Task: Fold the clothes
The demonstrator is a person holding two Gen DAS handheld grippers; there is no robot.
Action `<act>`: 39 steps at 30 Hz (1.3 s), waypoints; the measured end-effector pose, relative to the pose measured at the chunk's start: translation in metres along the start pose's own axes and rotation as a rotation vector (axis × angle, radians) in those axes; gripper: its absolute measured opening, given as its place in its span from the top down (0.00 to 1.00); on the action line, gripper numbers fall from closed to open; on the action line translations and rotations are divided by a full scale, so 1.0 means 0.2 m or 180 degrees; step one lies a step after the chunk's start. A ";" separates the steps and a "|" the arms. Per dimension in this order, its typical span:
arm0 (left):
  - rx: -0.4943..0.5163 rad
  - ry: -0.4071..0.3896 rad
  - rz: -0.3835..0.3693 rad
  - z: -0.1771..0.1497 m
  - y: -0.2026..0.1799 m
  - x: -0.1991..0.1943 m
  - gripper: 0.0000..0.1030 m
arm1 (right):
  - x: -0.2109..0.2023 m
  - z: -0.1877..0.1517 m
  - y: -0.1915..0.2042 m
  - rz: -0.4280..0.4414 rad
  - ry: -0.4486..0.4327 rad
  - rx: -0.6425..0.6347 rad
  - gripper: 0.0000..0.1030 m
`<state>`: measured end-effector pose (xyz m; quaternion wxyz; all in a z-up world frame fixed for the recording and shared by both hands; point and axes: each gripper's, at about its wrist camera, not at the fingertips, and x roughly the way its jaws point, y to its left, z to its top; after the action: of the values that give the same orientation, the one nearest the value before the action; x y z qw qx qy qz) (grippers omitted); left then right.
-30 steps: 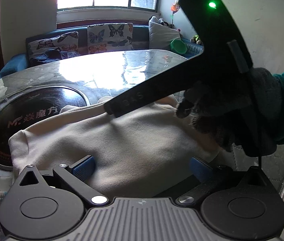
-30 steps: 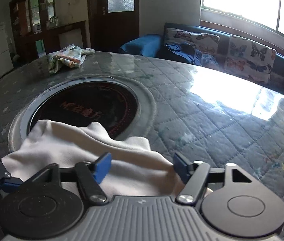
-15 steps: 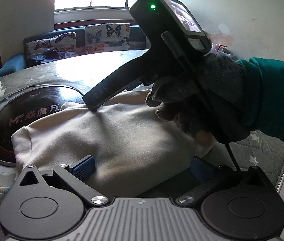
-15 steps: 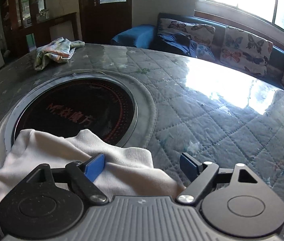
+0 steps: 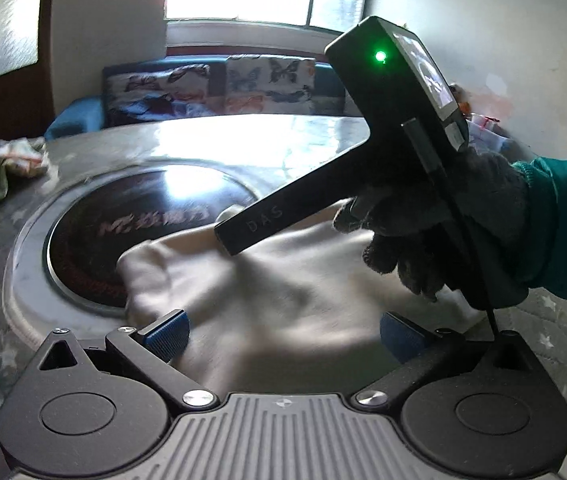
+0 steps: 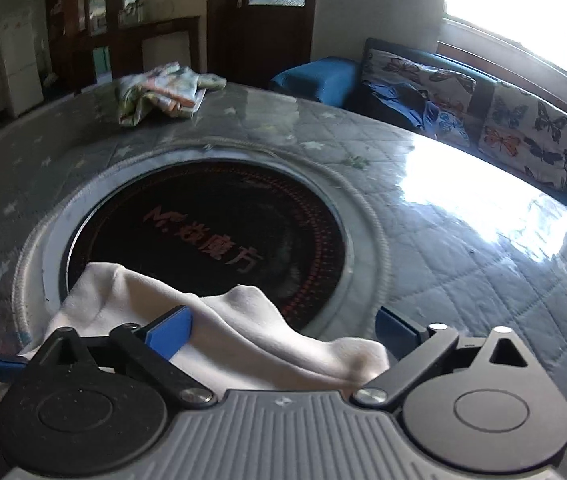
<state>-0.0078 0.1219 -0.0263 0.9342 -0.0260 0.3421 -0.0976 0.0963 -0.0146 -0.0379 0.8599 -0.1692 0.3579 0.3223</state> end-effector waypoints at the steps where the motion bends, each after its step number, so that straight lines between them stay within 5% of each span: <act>1: -0.0007 0.0009 0.0006 -0.01 0.01 0.00 0.00 | 0.02 0.00 0.02 -0.0012 0.0018 -0.0028 0.01; 18: -0.0022 -0.0025 0.0013 -0.05 0.03 -0.10 0.00 | 0.07 0.09 0.22 0.0239 0.0046 -0.0227 0.00; 25: -0.0014 -0.0088 0.0079 -0.07 0.10 -0.20 0.00 | -0.17 0.08 0.11 0.0216 -0.0223 -0.0186 0.00; 33: -0.0436 -0.0168 0.0374 -0.07 0.34 -0.31 0.02 | -0.45 -0.13 0.16 0.0250 -0.0318 -0.0568 0.06; 39: -0.0804 -0.0146 0.0432 -0.03 0.47 -0.33 0.21 | -0.52 -0.26 0.38 0.0483 -0.0305 -0.1028 0.12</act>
<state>-0.0464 0.2274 -0.0002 0.9355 -0.1224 0.3312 0.0102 -0.0373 -0.0304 -0.0024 0.8108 -0.2620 0.2718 0.4472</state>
